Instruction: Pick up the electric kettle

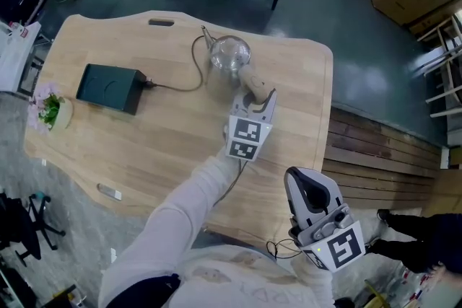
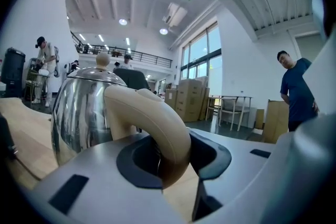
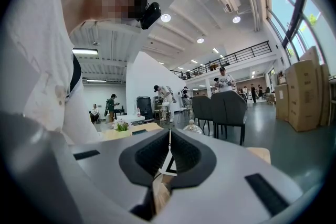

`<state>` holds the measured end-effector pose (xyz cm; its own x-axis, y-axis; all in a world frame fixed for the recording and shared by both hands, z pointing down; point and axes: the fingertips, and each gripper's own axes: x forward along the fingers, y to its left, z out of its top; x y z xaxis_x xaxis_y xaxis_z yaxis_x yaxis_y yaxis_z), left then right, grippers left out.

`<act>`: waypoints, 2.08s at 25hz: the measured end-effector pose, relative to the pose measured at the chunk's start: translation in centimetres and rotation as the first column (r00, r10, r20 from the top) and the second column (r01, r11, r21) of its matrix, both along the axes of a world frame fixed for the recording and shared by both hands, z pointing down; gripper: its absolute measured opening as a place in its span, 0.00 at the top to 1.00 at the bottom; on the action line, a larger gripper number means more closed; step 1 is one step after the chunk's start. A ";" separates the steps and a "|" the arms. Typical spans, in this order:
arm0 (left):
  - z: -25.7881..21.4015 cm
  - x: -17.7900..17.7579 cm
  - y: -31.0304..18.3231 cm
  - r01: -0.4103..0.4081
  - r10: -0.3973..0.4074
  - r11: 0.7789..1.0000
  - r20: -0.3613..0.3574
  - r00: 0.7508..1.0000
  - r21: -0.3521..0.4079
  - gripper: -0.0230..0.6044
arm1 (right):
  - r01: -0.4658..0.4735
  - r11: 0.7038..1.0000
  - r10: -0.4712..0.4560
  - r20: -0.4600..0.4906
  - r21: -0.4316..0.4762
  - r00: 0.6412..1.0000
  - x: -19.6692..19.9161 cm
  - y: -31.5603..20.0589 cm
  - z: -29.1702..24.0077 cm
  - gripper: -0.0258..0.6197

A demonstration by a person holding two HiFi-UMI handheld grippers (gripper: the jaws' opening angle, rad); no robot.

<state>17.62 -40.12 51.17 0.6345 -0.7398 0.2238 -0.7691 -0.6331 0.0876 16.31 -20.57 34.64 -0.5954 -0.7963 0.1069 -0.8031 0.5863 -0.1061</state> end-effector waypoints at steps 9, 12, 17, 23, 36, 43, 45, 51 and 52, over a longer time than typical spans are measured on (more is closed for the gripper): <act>-2.2 -0.5 1.8 -0.095 0.096 0.995 -0.018 0.995 0.026 0.76 | 0.014 1.000 -0.014 0.002 0.027 1.000 -0.6 0.9 -1.0 0.93; -3.8 -0.6 3.0 -0.128 0.129 0.990 -0.016 0.992 0.057 0.76 | 0.021 0.999 -0.021 0.002 0.041 1.000 -1.2 1.5 -1.6 0.93; -6.1 -1.2 6.0 -0.181 0.182 0.978 0.001 0.983 0.102 0.76 | 0.043 0.997 -0.043 0.003 0.069 0.999 -2.1 3.1 -2.7 0.93; -10.5 -3.4 10.5 -0.241 0.242 0.958 0.011 0.970 0.157 0.76 | 0.054 0.993 -0.055 -0.002 0.101 0.999 -3.9 5.8 -4.3 0.93; -19.5 -10.0 27.1 -0.347 0.355 0.906 0.010 0.935 0.241 0.76 | 0.070 0.978 -0.073 0.007 0.195 0.997 -7.9 15.3 -7.3 0.93; -22.4 -14.5 37.2 -0.367 0.378 0.891 0.014 0.926 0.268 0.76 | 0.064 0.971 -0.064 -0.006 0.230 0.998 -10.9 22.4 -8.3 0.93; -23.0 -15.7 40.1 -0.369 0.380 0.889 0.011 0.925 0.271 0.76 | 0.067 0.970 -0.066 -0.011 0.236 0.998 -11.9 24.7 -8.5 0.93; -24.4 -18.6 47.9 -0.365 0.377 0.887 0.014 0.926 0.284 0.76 | 0.084 0.965 -0.082 -0.020 0.249 0.996 -14.8 30.9 -9.1 0.93; -24.6 -19.1 49.0 -0.362 0.374 0.888 0.014 0.927 0.284 0.76 | 0.088 0.965 -0.086 -0.021 0.248 0.996 -15.3 31.8 -9.1 0.93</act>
<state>-1.46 8.90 26.58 0.8775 -0.4794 0.0134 -0.4754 -0.8733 -0.1064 1.05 11.23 25.57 -0.6635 -0.7437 -0.0812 -0.7481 0.6609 0.0600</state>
